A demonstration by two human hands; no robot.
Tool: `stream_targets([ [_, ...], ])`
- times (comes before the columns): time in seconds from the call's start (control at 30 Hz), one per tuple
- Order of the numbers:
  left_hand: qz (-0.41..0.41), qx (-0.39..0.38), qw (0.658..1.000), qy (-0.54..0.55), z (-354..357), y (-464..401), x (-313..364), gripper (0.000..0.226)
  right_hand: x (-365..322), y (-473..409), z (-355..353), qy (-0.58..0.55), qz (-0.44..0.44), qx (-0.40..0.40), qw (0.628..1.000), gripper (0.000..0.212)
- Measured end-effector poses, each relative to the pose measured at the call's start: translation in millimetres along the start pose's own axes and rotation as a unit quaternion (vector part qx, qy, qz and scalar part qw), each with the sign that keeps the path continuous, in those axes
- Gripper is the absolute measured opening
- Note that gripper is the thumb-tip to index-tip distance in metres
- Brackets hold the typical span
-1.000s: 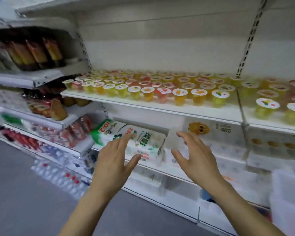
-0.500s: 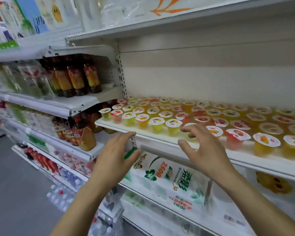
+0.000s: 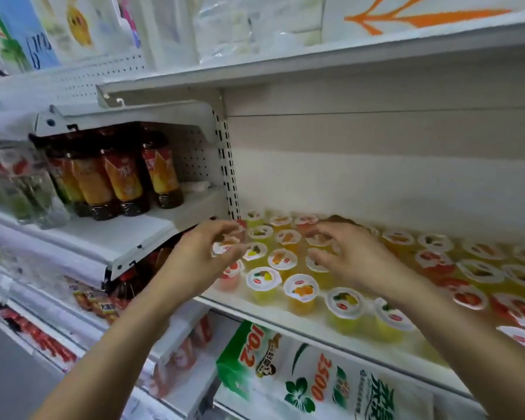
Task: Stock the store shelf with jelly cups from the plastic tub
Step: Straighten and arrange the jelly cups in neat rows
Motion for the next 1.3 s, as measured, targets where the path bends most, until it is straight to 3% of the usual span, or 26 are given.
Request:
stream_targets([
  [0.33,0.066,-0.074,0.995,0.015,-33.5,-118.6,-69.6,0.041,-7.3,-84.8,13.7,-0.013,0.112,0.016,0.994,0.026],
  [0.63,0.119,-0.170,0.978,0.001,-17.5,-207.4,-112.2,0.035,-8.1,-133.3,35.2,0.012,0.135,0.030,0.990,0.026],
  [0.83,0.124,-0.200,0.971,-0.041,14.2,-240.3,-123.6,0.044,-1.5,-169.2,45.8,0.051,0.158,0.023,0.986,0.025],
  [1.07,0.112,-0.223,0.967,-0.056,36.4,-246.2,-123.2,0.055,13.2,-206.7,61.2,0.087,0.240,-0.052,0.965,0.037],
  [1.3,0.109,-0.199,0.972,-0.068,45.9,-247.6,-122.5,0.058,15.0,-222.0,68.8,0.103,0.263,-0.078,0.956,0.041],
])
Point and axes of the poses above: each hand's wrist, its own y-axis away from the middle knuckle, its own z-axis out of the palm, x = y × z, the point moved 1 cm from there along -y, towards the middle knuckle, and after that the axes turned 9 degrees about -x, right-handed, at the moved point
